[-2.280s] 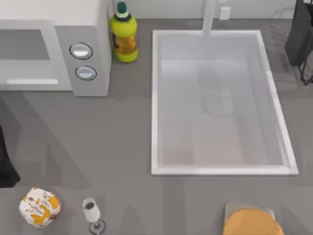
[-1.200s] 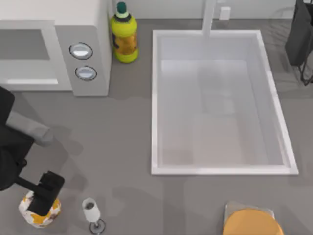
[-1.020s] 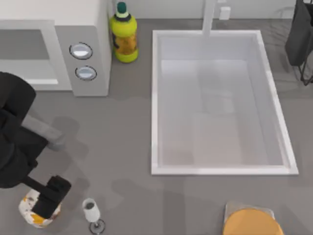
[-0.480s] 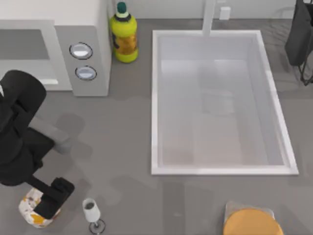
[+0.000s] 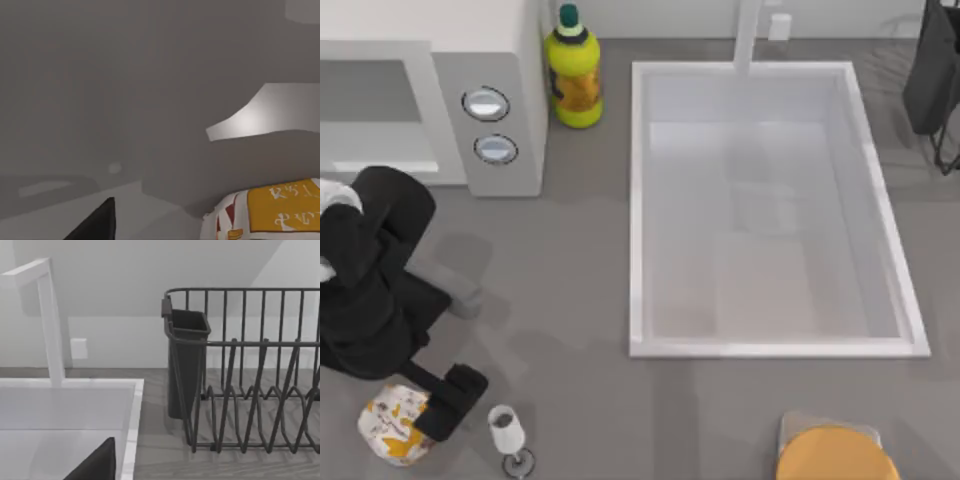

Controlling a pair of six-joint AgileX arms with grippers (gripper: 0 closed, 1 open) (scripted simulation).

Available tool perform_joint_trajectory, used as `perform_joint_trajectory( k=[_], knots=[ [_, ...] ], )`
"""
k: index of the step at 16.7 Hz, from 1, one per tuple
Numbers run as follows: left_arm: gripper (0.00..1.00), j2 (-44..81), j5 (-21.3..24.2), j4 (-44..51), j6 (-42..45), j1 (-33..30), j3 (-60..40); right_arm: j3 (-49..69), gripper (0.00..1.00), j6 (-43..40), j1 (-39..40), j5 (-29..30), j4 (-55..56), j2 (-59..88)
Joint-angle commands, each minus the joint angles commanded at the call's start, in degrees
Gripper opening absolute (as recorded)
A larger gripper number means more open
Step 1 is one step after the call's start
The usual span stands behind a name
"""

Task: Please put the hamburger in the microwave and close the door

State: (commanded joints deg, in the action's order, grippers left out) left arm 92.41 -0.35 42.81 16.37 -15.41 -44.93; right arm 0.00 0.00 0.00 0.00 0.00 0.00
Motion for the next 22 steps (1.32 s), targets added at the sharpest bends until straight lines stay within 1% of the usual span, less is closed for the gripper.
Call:
perform_joint_trajectory(
  k=[4,9,22],
  knots=[
    [1.0,1.17,0.28,-8.49,-0.28,-1.0,7.49,0.0,1.0,0.0,0.0,0.0,0.0,0.0],
    [1.0,0.97,0.43,-9.48,-0.56,-1.46,8.47,0.0,1.0,0.0,0.0,0.0,0.0,0.0],
    [0.02,0.97,0.43,-9.48,-0.56,-1.46,8.47,0.0,1.0,0.0,0.0,0.0,0.0,0.0]
  ],
)
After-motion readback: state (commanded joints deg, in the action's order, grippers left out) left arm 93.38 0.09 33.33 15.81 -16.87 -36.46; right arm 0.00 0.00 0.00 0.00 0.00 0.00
